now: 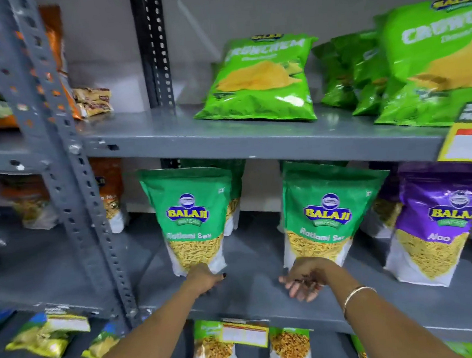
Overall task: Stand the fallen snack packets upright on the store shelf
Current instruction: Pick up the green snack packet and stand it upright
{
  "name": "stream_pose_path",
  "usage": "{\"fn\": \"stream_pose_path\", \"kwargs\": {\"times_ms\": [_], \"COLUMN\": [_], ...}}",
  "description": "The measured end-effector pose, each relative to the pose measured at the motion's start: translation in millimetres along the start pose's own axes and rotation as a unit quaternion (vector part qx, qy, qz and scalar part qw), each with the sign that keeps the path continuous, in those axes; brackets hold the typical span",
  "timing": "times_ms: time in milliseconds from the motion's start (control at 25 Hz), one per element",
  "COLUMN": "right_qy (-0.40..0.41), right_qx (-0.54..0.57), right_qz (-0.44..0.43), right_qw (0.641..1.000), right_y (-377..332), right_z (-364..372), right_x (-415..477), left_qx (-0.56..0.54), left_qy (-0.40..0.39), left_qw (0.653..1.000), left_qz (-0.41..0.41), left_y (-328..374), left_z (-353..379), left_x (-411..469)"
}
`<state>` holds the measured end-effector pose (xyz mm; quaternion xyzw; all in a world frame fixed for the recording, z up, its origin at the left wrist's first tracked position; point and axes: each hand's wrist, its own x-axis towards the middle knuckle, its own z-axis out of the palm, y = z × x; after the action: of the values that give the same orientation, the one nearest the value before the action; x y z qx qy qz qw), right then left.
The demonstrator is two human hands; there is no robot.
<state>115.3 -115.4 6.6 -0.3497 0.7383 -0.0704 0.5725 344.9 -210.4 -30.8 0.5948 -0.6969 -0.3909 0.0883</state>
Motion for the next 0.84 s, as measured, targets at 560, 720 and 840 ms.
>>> {"fn": "stream_pose_path", "kwargs": {"times_ms": [560,720,840], "right_qy": [0.235,0.228,0.231], "right_qx": [0.236,0.215,0.214], "right_qz": [-0.299,-0.269,-0.251], "right_qw": [0.894,0.911,0.915], "right_y": [-97,-80,-76], "right_z": [131,144,151], "right_x": [30,16,10], "left_qx": [-0.102,-0.052,-0.054], "left_qy": [0.014,0.002,-0.012], "left_qw": [0.992,0.992,0.992], "left_qz": [0.072,0.113,0.115], "left_y": [-73,-81,-86], "left_z": [-67,-69,-70], "left_x": [28,6,-7]}}
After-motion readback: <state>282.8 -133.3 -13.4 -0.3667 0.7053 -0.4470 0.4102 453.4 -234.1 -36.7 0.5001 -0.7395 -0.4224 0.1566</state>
